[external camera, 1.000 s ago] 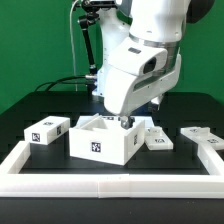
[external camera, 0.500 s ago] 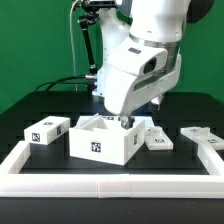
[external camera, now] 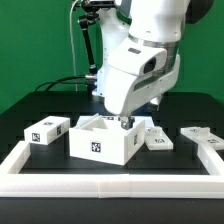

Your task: Assemble cabinet

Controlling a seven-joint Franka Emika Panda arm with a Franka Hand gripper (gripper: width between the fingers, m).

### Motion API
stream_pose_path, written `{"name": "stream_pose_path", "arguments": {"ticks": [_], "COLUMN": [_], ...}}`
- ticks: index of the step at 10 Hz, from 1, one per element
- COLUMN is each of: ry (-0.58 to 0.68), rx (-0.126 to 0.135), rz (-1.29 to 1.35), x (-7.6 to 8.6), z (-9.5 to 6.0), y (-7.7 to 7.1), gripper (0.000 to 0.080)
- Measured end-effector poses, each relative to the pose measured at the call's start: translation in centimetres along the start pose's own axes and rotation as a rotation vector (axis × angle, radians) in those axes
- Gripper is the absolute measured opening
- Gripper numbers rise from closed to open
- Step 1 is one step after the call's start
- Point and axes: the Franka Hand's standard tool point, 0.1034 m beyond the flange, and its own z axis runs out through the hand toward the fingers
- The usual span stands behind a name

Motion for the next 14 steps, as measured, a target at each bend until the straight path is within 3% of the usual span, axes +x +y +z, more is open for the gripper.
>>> {"name": "stream_pose_path", "arguments": {"ticks": [2,4,9,10,12,14], "ry": [0.067,0.095,0.098,0.124,0.139,0.145], "rx": [-0.059,-0.093,-0.094,-0.117,-0.120,-0.117], "rz": [-0.058,-0.099,-0.103,-0.107,-0.111,-0.108], "x": [-1.2,-2.7,-3.0,-3.4,-4.2,-4.8], "z": [0.9,0.4,0.6,1.2,2.5,3.6], "y": [-2.0,-3.7,-4.1,-5.1,-6.5,-7.0], "gripper": [0.0798,0.0798,0.0798,0.0798,0.0798,0.0798]}}
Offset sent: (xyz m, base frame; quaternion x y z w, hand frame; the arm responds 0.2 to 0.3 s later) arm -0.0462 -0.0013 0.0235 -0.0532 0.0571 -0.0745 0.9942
